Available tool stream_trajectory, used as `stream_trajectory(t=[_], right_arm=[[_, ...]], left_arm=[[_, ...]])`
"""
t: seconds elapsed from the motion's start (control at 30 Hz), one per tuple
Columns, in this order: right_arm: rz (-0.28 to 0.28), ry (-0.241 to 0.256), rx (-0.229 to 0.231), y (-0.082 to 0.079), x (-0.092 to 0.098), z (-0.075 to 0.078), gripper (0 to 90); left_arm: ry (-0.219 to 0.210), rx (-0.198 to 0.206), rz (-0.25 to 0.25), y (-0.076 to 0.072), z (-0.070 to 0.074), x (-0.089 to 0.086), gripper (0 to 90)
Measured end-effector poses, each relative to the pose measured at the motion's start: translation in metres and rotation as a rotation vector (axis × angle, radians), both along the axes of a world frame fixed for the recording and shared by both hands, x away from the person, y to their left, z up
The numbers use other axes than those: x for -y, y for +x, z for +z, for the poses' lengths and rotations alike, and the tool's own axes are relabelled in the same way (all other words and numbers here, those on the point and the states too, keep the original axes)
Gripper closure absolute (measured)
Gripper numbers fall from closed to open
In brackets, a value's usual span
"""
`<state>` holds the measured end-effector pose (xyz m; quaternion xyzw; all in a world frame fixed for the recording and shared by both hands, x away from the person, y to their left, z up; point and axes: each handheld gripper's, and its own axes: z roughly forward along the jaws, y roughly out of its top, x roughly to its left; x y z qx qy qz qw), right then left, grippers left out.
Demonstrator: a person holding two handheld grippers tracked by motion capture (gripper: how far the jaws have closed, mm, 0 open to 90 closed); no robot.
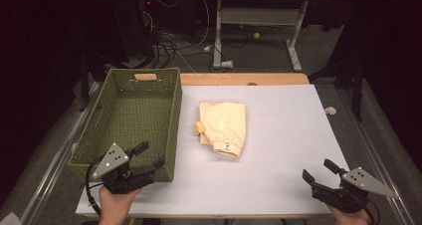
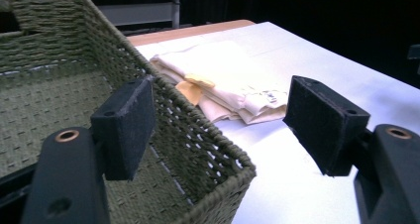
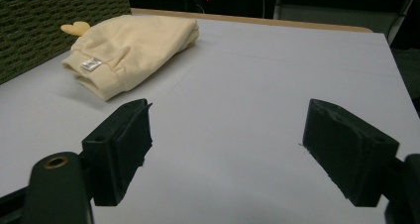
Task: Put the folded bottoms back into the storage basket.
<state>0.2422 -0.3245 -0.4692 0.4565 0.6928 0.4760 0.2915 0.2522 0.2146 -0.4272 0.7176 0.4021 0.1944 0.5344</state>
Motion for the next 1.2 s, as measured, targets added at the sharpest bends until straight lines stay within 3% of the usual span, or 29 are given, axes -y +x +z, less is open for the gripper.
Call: stream_trajectory(t=[1.2], right_arm=[[-0.013, 0.008, -0.001, -0.004, 0.003, 0.0, 19.8]], left_arm=[[0.02, -0.027, -0.141, 0.017, 0.002, 0.058, 25.9]])
